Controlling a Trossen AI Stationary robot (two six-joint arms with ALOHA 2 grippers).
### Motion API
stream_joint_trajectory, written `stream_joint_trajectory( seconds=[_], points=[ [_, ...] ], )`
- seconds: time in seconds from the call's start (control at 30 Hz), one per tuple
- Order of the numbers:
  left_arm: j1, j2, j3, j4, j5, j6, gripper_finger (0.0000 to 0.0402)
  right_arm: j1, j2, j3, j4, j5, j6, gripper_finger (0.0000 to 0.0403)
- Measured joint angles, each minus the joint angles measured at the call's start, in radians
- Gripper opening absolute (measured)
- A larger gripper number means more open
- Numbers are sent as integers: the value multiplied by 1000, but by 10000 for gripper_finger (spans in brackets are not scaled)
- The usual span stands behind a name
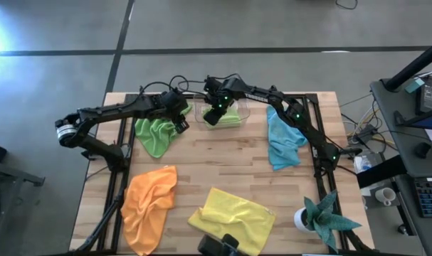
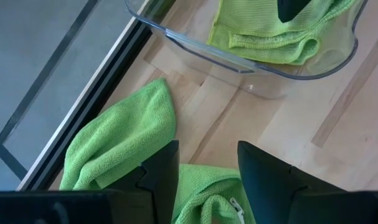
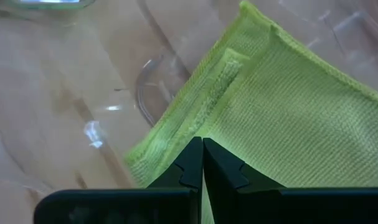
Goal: Fold microfiber towels
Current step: Fold the yellow microfiber towel
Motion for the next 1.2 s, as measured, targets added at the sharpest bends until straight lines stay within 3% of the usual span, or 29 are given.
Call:
stream_joint_trajectory(
  seconds=[0.2,0.37,0.67,0.93,1.2],
  points=[
    [-1,-6,0,-18,13,-4,148,-6,-54,12,-28,8,-4,9],
    [-14,-29,-1,-85,46,-10,148,-3,-151,11,-67,98,-36,9],
    [-74,-51,-4,-168,60,-62,148,13,-326,-26,-164,107,-71,9],
    [-184,-104,-76,-175,62,-101,148,106,-494,-247,-141,107,-25,9],
    [-307,-211,-200,-175,65,-230,148,268,-669,-501,39,105,110,9]
  ],
)
